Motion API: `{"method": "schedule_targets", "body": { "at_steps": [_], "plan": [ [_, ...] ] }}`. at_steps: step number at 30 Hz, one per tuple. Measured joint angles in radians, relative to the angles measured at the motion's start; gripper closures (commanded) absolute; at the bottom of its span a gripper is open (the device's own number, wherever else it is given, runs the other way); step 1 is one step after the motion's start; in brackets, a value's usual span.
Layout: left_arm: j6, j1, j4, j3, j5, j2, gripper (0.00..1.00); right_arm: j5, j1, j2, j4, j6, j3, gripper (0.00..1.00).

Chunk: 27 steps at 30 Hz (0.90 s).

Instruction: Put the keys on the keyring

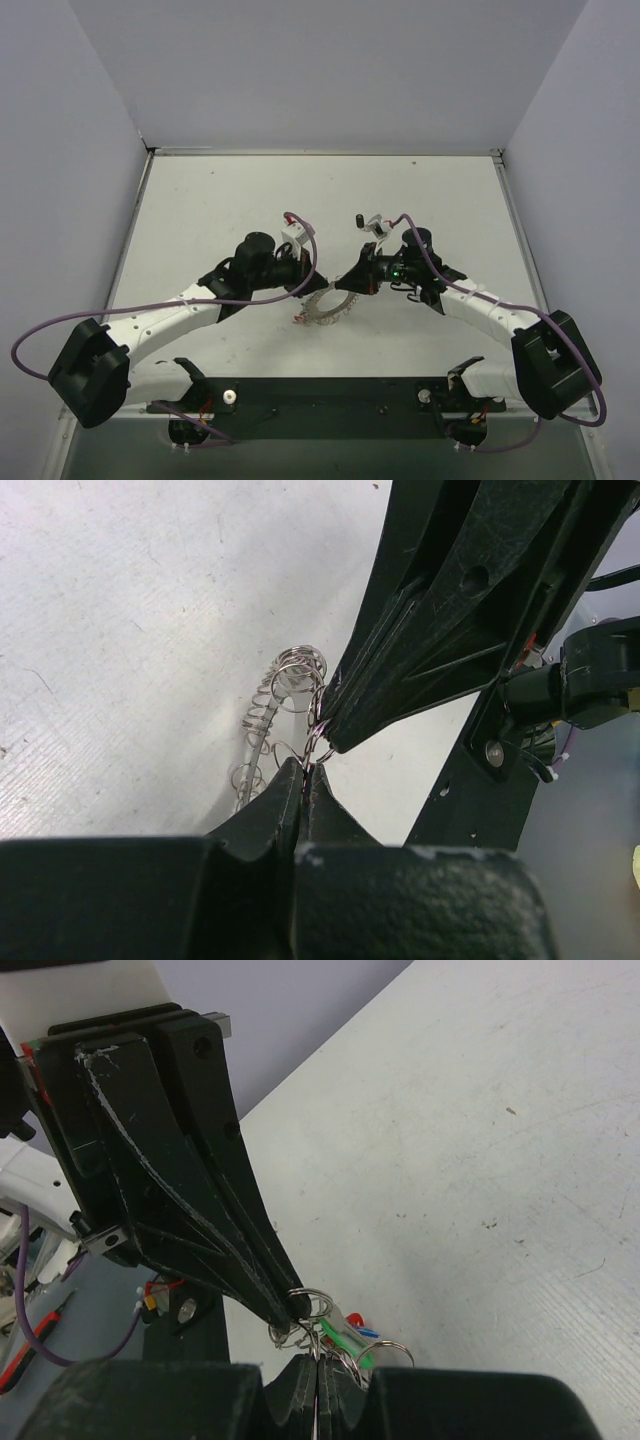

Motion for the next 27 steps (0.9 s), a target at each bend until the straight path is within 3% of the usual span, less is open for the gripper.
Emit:
{"method": "schedule_targets", "body": {
  "at_steps": [1, 5, 12, 21, 27],
  "plan": [
    [-0.001, 0.003, 0.004, -0.002, 0.004, -0.001, 1.00, 0.000, 0.001, -0.002, 0.003, 0.000, 0.000, 1.00],
    [-0.006, 0.010, 0.022, -0.012, 0.018, -0.001, 1.00, -0.009, 0.004, -0.002, 0.003, -0.004, -0.001, 0.77],
    [0.050, 0.032, 0.021, -0.022, 0.027, -0.017, 1.00, -0.018, 0.012, -0.056, -0.163, -0.101, -0.003, 0.61],
    [0.184, 0.014, -0.032, -0.019, 0.070, -0.069, 1.00, 0.037, 0.000, -0.282, -0.386, -0.237, 0.063, 0.50],
    [0.274, -0.027, -0.119, 0.010, 0.074, -0.080, 1.00, 0.047, -0.006, -0.269, -0.443, -0.312, 0.165, 0.48]
  ]
}}
